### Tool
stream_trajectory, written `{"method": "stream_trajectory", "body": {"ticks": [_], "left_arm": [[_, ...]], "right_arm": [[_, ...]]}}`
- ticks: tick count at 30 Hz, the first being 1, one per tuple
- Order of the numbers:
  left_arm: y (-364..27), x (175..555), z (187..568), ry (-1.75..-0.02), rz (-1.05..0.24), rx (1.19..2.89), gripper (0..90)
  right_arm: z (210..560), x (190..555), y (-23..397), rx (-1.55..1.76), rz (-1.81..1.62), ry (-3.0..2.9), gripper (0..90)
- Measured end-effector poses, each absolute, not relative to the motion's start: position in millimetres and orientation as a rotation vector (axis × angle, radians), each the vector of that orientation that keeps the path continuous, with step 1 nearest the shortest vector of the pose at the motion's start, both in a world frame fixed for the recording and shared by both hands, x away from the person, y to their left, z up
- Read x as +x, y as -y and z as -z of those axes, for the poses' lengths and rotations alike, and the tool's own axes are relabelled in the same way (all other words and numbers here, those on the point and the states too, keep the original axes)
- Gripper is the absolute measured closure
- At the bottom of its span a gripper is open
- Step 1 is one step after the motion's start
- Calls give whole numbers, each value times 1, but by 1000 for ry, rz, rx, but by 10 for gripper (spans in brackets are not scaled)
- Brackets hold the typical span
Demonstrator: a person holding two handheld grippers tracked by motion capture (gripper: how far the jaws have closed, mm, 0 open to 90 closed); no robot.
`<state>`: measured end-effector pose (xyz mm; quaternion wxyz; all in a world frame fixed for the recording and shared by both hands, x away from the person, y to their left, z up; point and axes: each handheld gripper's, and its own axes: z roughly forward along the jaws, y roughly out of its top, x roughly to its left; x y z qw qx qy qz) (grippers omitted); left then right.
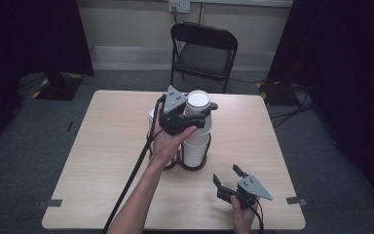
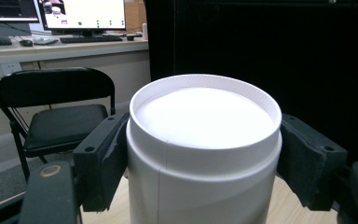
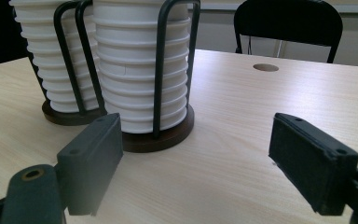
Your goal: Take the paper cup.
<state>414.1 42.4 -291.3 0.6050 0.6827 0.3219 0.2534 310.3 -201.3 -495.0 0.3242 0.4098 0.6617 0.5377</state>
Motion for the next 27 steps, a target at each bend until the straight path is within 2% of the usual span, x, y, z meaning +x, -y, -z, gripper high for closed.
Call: {"method": "stream_trajectory", "body": {"ticks": [13,27], "left_arm": [[-54,409,284,-725,-605,1511,237],[-71,397,274,-707,-561,1439,237]], "right_arm": [[495,310,202,1079,-1414,-1737,170],[495,311,202,1086,-1415,-1734,170]]}}
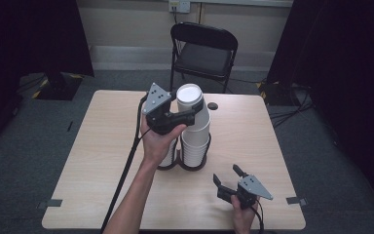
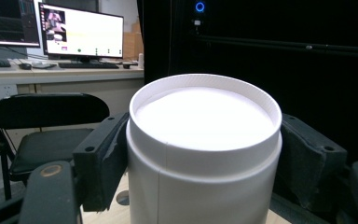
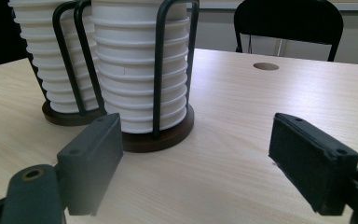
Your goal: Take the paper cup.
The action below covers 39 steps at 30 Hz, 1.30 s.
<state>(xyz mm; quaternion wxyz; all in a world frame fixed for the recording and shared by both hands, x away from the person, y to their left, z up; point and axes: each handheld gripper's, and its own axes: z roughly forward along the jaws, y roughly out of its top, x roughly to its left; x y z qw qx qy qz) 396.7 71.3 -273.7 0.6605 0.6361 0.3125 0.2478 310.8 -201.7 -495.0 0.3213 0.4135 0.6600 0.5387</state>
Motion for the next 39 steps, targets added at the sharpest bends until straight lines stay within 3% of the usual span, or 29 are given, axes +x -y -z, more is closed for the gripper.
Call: {"method": "stream_trajectory", "body": {"ticks": [17,39], "left_arm": [[-82,367,274,-617,-530,1458,237],[-98,335,301,-658,-493,1423,237]], "right_arm": [[495,311,202,1082,-1412,-1732,170],[495,310,201,1076,-1411,-1731,170]]}}
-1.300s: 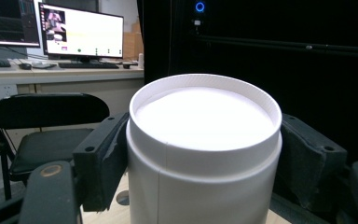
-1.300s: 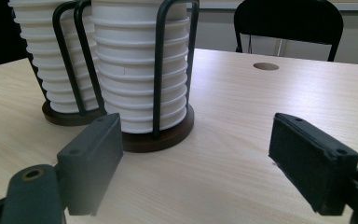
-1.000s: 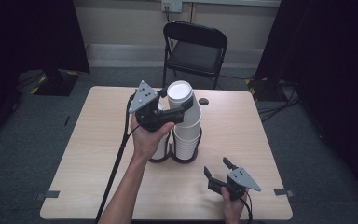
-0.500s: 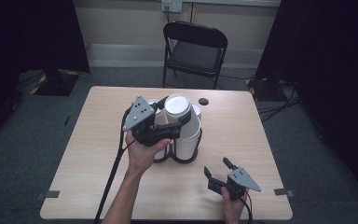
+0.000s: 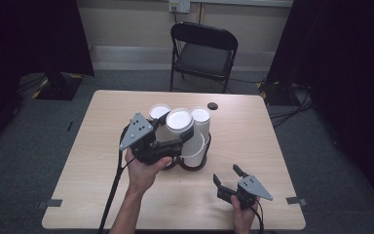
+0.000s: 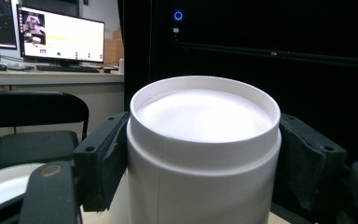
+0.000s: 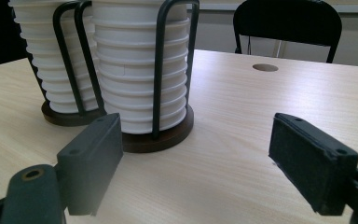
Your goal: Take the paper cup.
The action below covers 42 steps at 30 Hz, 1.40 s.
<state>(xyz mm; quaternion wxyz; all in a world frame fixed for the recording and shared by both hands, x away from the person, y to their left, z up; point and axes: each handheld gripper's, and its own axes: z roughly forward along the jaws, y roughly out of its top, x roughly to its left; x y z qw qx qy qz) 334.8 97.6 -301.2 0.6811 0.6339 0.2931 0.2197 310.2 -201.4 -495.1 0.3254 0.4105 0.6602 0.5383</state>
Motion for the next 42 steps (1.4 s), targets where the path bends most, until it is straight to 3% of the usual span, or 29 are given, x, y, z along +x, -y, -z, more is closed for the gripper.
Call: {"method": "stream_trajectory", "body": {"ticks": [22,30,42], "left_arm": [[-112,325,351,-782,-372,1439,238],[-119,333,380,-868,-263,1431,238],[-132,330,406,-955,-114,1412,239]], "right_arm": [[495,305,179,973,-1479,-1845,187],[497,293,150,794,-1593,-1861,305],[498,292,129,756,-1694,-1819,390]]}}
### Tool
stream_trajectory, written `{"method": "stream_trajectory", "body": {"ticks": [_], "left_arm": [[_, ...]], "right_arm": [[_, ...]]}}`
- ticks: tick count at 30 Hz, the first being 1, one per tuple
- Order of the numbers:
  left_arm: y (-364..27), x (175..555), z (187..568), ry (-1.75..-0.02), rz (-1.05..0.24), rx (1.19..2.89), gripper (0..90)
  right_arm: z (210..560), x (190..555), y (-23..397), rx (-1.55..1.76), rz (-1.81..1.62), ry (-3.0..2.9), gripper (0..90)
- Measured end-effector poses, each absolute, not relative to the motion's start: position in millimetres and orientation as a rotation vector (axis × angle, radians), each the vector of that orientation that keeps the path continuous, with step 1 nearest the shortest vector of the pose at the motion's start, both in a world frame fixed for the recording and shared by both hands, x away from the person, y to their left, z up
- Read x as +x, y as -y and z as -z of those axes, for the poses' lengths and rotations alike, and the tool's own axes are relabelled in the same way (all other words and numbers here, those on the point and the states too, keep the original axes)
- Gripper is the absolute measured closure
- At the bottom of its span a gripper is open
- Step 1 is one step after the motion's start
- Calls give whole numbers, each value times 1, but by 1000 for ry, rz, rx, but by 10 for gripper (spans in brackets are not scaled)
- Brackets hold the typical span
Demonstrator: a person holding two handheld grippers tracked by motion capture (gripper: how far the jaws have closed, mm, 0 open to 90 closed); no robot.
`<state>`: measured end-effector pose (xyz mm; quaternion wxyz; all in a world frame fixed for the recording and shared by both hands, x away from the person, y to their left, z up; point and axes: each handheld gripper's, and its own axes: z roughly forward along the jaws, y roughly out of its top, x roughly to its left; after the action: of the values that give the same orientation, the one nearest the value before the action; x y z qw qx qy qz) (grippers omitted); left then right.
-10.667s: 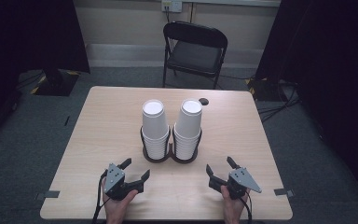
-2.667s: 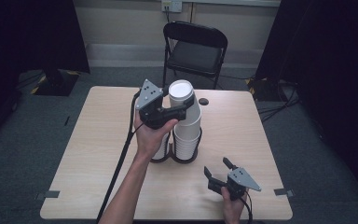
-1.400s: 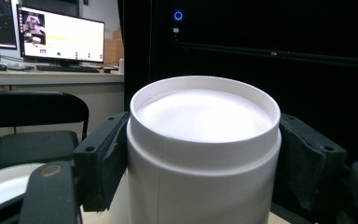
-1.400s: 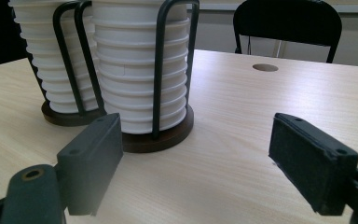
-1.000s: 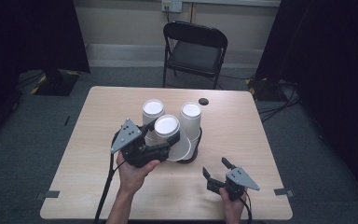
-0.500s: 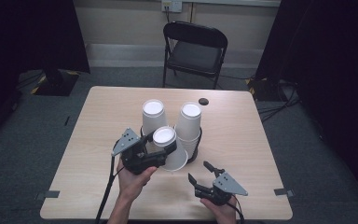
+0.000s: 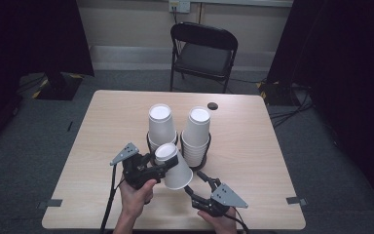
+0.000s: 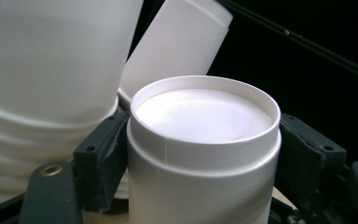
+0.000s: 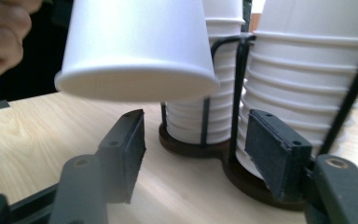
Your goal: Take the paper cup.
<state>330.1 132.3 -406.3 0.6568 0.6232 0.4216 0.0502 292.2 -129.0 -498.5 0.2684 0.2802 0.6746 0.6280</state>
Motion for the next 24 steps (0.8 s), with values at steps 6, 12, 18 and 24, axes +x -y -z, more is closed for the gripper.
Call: {"method": "stream_trajectory", "body": {"ticks": [6,12,18,24], "left_arm": [[-135,325,411,-969,-75,1387,239],[-134,318,409,-965,-50,1368,238],[-133,316,408,-960,-21,1366,238],[-130,312,406,-933,-23,1374,235]], "right_arm": [[499,293,125,704,-1696,-1785,434],[490,299,122,645,-1707,-1753,522],[481,308,112,573,-1708,-1769,587],[480,310,104,526,-1729,-1765,700]]}}
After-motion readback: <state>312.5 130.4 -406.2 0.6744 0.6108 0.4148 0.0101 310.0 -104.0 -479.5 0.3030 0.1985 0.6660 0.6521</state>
